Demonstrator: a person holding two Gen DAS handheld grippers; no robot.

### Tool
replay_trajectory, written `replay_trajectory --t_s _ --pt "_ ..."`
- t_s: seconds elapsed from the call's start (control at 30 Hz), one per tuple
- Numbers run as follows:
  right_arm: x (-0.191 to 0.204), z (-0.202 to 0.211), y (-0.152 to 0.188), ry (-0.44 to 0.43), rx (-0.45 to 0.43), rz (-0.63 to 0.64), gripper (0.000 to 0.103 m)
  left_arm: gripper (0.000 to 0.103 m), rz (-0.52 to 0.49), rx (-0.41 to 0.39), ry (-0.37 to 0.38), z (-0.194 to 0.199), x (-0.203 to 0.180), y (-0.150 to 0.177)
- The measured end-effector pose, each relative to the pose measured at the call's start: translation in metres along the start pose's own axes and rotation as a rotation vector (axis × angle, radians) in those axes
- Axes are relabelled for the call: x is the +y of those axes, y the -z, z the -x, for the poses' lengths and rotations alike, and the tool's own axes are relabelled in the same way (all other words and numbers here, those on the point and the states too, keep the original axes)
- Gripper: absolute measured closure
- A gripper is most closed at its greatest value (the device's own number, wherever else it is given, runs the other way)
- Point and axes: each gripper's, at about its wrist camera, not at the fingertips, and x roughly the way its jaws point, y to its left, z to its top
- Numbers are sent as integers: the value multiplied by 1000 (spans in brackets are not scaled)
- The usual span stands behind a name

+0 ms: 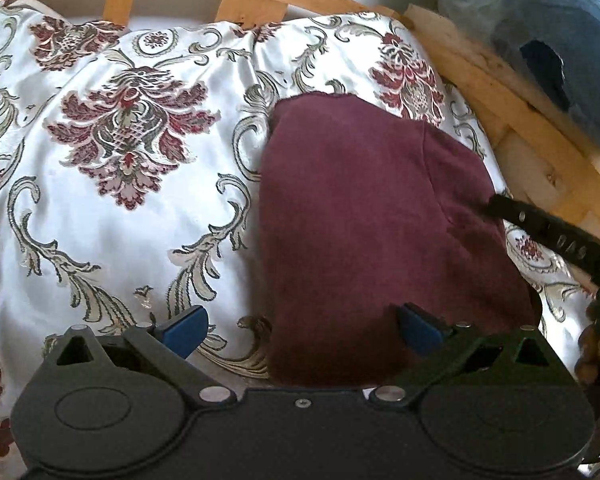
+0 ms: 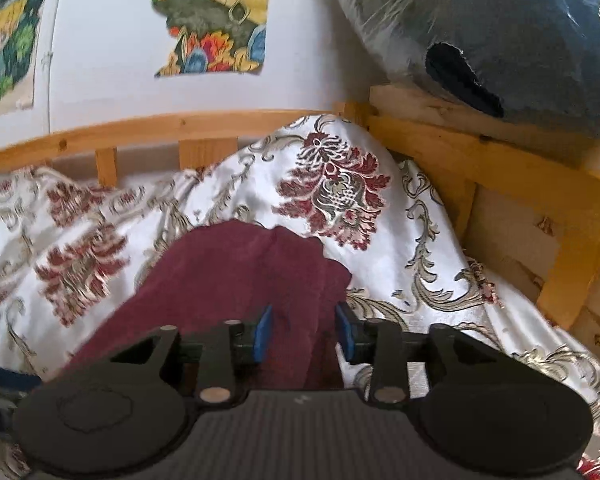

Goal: Fold small clothes

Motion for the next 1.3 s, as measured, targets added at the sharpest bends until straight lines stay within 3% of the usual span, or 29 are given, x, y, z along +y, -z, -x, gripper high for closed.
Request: replay_trajectory --t_s 0.07,0.17,0.37,0.57,0.73,0.87,1.0,1.2,1.23,1.3 --pt "-1 -1 -1 -52 24 -17 41 1 -9 6 0 -2 -1 1" --pt "4 -7 2 -82 86 21 29 1 -13 13 0 -5 -2 3" --pt "12 -23 16 37 175 159 17 1 4 51 9 -14 -1 6" --pt "-9 -28 20 -3 202 14 11 1 -18 45 3 -15 -3 8" --pt "-14 -23 16 -24 146 -25 9 1 -20 46 2 -15 -2 8" --pt "-20 -16 13 -27 -16 -106 0 1 -20 49 -2 -16 -2 8" --pt "-28 -25 15 -9 -78 -160 2 1 -12 47 -10 -18 -2 9" --pt "-41 -32 21 -4 -47 -215 35 0 -3 53 -11 -19 -1 9" --pt "-42 -32 21 -7 -44 -221 46 0 -2 54 -10 -19 -1 8" --pt "-42 -35 24 -6 -37 -238 49 0 -2 56 -7 -20 0 8"
